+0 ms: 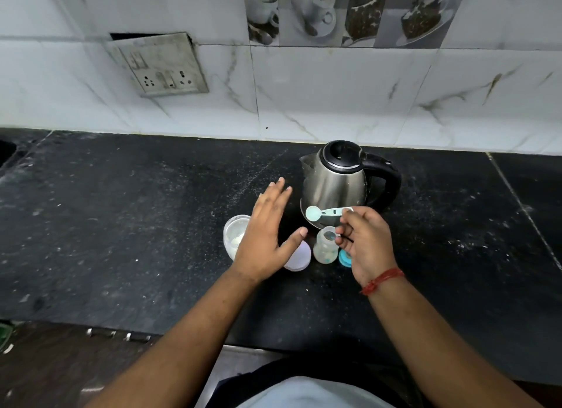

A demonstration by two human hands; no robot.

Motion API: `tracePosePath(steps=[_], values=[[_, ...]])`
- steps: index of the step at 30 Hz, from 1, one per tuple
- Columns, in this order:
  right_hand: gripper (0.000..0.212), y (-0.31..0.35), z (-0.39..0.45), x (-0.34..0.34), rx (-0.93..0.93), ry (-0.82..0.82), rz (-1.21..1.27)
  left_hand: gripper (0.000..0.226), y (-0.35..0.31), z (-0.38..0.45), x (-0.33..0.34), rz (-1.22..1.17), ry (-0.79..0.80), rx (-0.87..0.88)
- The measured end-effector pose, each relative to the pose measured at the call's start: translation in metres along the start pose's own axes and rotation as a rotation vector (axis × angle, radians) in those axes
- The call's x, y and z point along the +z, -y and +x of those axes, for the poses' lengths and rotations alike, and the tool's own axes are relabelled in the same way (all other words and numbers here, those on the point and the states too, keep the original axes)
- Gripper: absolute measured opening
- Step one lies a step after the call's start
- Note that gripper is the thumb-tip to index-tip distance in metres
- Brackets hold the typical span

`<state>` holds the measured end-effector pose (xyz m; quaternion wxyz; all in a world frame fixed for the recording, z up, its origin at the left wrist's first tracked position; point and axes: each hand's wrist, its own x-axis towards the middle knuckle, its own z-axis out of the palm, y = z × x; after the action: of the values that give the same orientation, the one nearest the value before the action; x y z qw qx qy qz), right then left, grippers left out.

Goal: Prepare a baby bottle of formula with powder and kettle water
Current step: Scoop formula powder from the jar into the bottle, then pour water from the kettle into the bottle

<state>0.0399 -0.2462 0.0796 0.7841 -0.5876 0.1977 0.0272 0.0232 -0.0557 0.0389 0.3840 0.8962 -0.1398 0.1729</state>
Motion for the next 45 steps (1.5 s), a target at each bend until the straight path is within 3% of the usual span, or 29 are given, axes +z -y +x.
tracePosePath(steps=[7, 16, 23, 31, 45], values=[[0.004, -0.023, -0.004, 0.067, -0.026, 0.158, -0.181, 0.080, 0.041, -0.027, -0.052, 0.094, -0.115, -0.121], [0.014, -0.059, 0.000, 0.122, -0.269, 0.299, -0.772, 0.091, 0.071, -0.061, -0.081, 0.149, -0.052, -0.270], [0.014, -0.074, 0.008, 0.135, -0.384, 0.330, -0.992, 0.096, 0.083, -0.070, -0.080, 0.141, -0.005, -0.305], [0.011, -0.072, 0.015, 0.118, -0.417, 0.313, -0.899, 0.093, 0.081, -0.062, -0.073, 0.119, 0.001, -0.282], [0.011, -0.030, 0.008, 0.037, -0.524, 0.118, -0.686, 0.088, 0.016, -0.007, -0.029, 0.105, 0.061, 0.020]])
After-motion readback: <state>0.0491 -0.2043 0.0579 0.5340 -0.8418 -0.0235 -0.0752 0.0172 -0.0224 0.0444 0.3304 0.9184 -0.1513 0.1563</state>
